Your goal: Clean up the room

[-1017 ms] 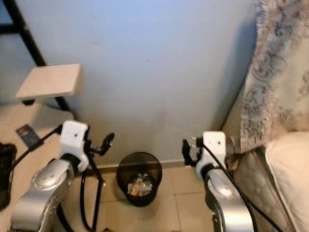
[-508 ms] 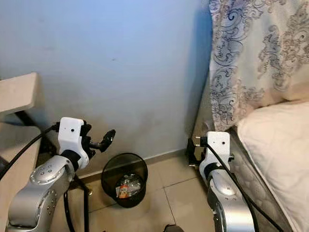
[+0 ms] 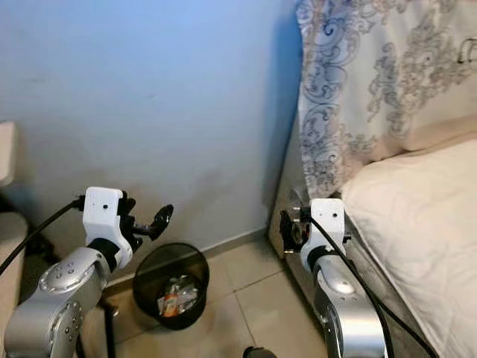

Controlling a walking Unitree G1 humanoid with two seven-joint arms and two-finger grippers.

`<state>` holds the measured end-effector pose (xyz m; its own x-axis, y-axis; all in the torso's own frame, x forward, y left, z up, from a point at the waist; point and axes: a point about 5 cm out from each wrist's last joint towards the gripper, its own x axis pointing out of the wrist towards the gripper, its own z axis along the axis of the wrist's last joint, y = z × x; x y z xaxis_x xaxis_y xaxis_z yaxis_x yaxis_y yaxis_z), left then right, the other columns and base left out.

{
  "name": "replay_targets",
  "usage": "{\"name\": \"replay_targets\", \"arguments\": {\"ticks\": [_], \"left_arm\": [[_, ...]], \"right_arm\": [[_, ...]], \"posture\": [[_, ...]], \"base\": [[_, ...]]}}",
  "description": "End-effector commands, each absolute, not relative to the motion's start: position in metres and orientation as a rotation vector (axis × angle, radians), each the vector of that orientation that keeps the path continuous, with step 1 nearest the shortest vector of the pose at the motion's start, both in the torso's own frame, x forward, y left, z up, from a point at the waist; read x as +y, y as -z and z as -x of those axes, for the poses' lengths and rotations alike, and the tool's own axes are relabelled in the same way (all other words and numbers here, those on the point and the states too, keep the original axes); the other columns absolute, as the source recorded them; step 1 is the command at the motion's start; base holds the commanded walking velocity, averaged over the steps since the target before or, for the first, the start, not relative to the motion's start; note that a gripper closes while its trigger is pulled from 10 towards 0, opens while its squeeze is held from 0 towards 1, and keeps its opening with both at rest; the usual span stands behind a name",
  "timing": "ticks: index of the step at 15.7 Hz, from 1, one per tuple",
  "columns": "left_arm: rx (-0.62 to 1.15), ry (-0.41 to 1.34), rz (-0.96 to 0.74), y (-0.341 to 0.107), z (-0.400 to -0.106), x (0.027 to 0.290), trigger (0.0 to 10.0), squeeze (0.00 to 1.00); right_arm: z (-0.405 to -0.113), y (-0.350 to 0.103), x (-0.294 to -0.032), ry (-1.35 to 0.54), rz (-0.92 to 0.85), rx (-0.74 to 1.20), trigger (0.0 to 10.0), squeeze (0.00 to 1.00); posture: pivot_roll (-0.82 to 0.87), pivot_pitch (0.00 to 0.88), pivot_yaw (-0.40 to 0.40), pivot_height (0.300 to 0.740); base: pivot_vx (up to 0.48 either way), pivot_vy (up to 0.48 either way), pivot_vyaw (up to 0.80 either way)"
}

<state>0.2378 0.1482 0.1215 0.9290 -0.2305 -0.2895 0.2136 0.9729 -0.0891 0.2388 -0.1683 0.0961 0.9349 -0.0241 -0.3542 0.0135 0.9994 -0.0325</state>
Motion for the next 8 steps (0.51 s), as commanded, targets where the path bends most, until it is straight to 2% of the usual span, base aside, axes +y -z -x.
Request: {"name": "replay_targets", "arguments": {"ticks": [1,2,4,8], "left_arm": [[0.263,0.178,-0.003,-0.128,-0.2418,0.1522,10.0,0.0],[0.271,0.136,-0.031,-0.127,-0.2451,0.1565,10.0,0.0],[0.242,0.181,-0.043,-0.1294,-0.247,0.1535,10.0,0.0],[0.232,0.159,-0.033,-0.1301,-0.2499,0.154,10.0,0.0]], "right_arm": [[-0.2391,-0.096,-0.1701,0.02,0.035,0.362,10.0,0.0],[-0.2383,-0.0957,-0.1712,0.029,0.033,0.362,10.0,0.0],[-0.2376,-0.0948,-0.1727,0.045,0.031,0.361,10.0,0.0],[-0.238,-0.0946,-0.1725,0.072,0.023,0.348,10.0,0.0]], "posture": [[0.04,0.0,0.02,0.74],[0.04,0.0,0.025,0.74],[0.04,0.0,0.034,0.74],[0.04,0.0,0.051,0.74]], "base": [[0.0,0.0,-0.79],[0.0,0.0,-0.79],[0.0,0.0,-0.79],[0.0,0.0,-0.8]]}}
